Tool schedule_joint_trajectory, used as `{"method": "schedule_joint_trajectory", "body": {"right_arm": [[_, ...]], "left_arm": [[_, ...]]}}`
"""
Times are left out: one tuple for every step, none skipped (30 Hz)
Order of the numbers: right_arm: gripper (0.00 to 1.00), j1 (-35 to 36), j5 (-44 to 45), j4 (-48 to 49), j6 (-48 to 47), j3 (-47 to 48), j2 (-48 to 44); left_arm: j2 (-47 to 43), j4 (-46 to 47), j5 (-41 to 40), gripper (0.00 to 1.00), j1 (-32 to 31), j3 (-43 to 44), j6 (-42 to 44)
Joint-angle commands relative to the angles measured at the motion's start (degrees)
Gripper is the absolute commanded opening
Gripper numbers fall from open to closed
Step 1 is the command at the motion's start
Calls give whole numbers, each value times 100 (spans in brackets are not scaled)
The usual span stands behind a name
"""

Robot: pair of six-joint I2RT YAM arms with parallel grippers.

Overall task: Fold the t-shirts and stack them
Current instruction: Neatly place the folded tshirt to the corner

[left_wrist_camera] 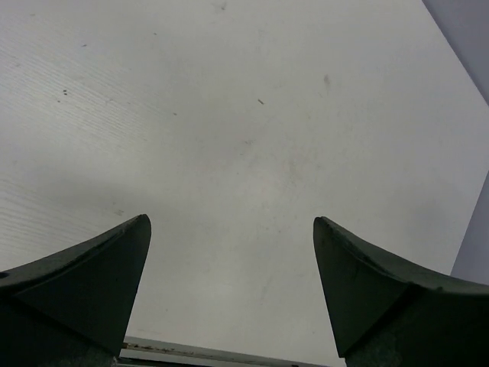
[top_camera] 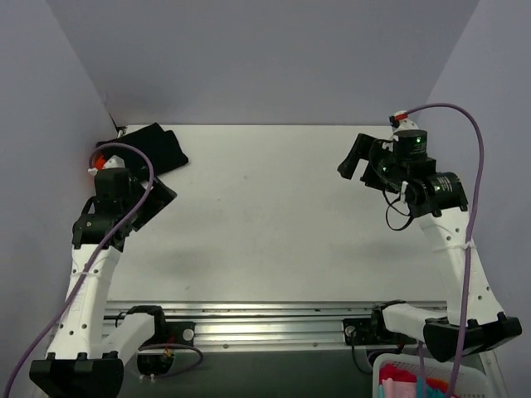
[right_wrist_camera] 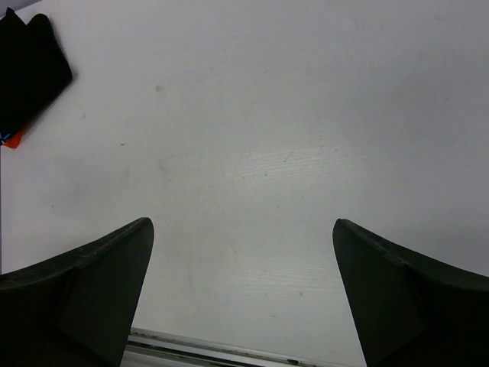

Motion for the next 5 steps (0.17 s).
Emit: {"method": "schedule_joint_trajectory", "body": {"right_arm": [[100, 46, 370, -90, -120, 33, -421], [100, 46, 370, -81, -85, 6, -535], [100, 72, 379, -81, -67, -11, -579], [100, 108, 370, -46, -76, -55, -658], [100, 177, 414, -45, -119, -56, -694]], "left_arm": [[-584, 313, -213, 95, -699, 208, 9], [-638, 252, -240, 95, -762, 270, 175], [-682, 199, -223, 95, -789, 366, 255], [-709, 85, -205, 95, -789, 402, 404], [-709, 14, -188, 95, -789, 446, 466]]}}
